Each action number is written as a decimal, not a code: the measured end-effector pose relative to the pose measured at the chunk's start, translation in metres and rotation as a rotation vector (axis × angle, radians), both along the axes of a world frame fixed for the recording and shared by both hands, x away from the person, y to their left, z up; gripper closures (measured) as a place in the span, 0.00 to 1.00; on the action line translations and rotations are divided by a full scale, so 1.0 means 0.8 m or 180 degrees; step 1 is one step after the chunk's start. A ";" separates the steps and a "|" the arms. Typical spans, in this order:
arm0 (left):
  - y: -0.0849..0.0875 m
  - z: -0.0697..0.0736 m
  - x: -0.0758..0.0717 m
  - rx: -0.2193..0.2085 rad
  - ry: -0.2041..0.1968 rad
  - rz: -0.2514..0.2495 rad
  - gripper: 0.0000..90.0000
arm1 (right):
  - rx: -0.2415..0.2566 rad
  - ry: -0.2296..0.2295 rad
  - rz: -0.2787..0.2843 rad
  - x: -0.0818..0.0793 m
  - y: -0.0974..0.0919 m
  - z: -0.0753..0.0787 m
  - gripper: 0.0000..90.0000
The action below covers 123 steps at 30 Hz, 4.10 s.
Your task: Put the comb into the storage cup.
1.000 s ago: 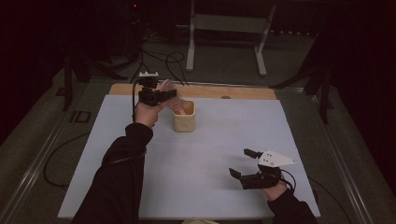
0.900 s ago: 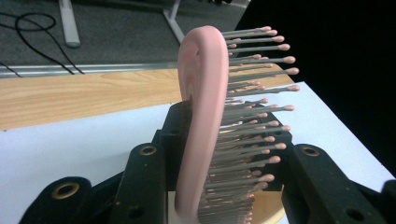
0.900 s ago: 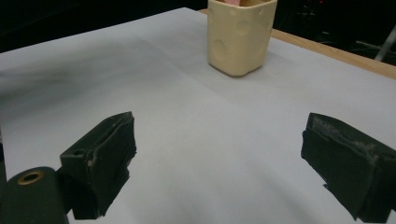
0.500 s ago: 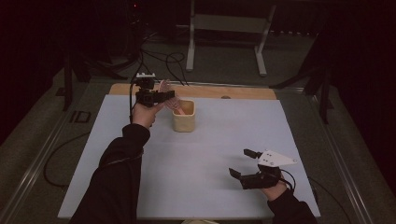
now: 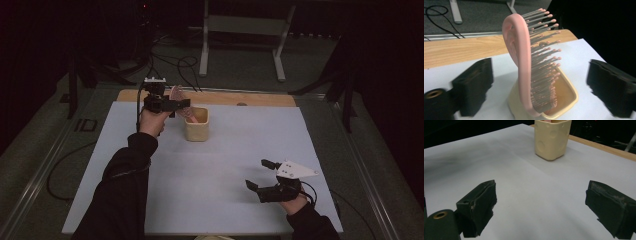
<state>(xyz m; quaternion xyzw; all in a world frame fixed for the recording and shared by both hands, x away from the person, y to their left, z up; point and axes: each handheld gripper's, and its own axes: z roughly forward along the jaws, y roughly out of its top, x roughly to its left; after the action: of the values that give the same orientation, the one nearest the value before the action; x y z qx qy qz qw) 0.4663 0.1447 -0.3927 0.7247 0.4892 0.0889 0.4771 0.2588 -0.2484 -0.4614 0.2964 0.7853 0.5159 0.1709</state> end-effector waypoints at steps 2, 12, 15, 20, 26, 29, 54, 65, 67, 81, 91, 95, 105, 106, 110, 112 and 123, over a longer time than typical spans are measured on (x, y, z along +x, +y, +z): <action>0.001 0.002 -0.002 0.0061 -0.0030 -0.0014 0.00 | 0.0014 0.0008 -0.0005 0.000 0.000 0.000 0.11; 0.005 0.005 -0.010 0.0242 -0.0068 -0.0175 0.00 | 0.0017 0.0008 -0.0008 0.000 0.001 0.001 0.11; 0.006 0.006 -0.014 0.0313 -0.0152 -0.0178 0.00 | 0.0008 0.0005 -0.0007 0.000 0.001 0.001 0.11; 0.009 0.010 -0.017 0.0325 -0.0171 -0.0207 0.00 | -0.0002 0.0001 0.0001 -0.001 0.001 0.001 0.11; 0.012 0.015 -0.024 0.0358 -0.0255 -0.0302 0.00 | 0.0019 0.0019 -0.0017 0.000 0.002 0.000 0.11; 0.012 0.016 -0.030 0.0387 -0.0292 -0.0365 0.00 | 0.0016 0.0017 -0.0001 0.001 0.002 -0.001 0.11; 0.036 0.016 -0.070 0.0344 -0.0488 -0.0546 0.00 | 0.0015 0.0036 0.0003 0.001 0.002 0.000 0.11; 0.043 0.008 -0.096 0.0299 -0.0541 -0.0647 0.00 | 0.0018 0.0021 0.0000 0.001 0.002 0.001 0.11; 0.045 0.006 -0.102 0.0311 -0.0553 -0.0651 0.00 | 0.0002 0.0014 0.0004 0.001 0.002 0.001 0.11; 0.069 -0.017 -0.141 0.0315 -0.0591 -0.0707 0.00 | -0.0012 0.0005 0.0007 0.001 0.003 0.001 0.11; 0.076 -0.035 -0.164 0.0257 -0.0606 -0.0754 0.00 | -0.0002 0.0010 0.0001 0.001 0.003 0.001 0.11; 0.076 -0.040 -0.173 0.0271 -0.0636 -0.0783 0.00 | 0.0002 0.0009 0.0003 0.000 0.004 0.001 0.11; 0.081 -0.067 -0.195 0.0350 -0.0571 -0.0870 0.00 | 0.0003 0.0007 0.0001 0.000 0.004 0.001 0.11; 0.081 -0.071 -0.197 0.0367 -0.0549 -0.0876 0.00 | -0.0007 0.0006 0.0007 0.000 0.004 0.001 0.11; 0.082 -0.088 -0.206 0.0444 -0.0487 -0.0932 0.00 | -0.0016 0.0009 0.0010 0.000 0.005 0.001 0.11; 0.083 -0.095 -0.210 0.0479 -0.0459 -0.0951 0.00 | -0.0023 0.0006 0.0013 0.000 0.005 0.001 0.11; 0.090 -0.119 -0.230 0.0602 -0.0393 -0.1011 0.00 | -0.0009 0.0014 0.0020 0.000 0.005 0.000 0.11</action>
<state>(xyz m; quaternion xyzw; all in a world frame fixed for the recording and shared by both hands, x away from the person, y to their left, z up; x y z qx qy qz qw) 0.2824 0.2164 -0.4878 0.8275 0.3280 0.1023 0.4439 0.2589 -0.2441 -0.4613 0.2948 0.7874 0.5147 0.1678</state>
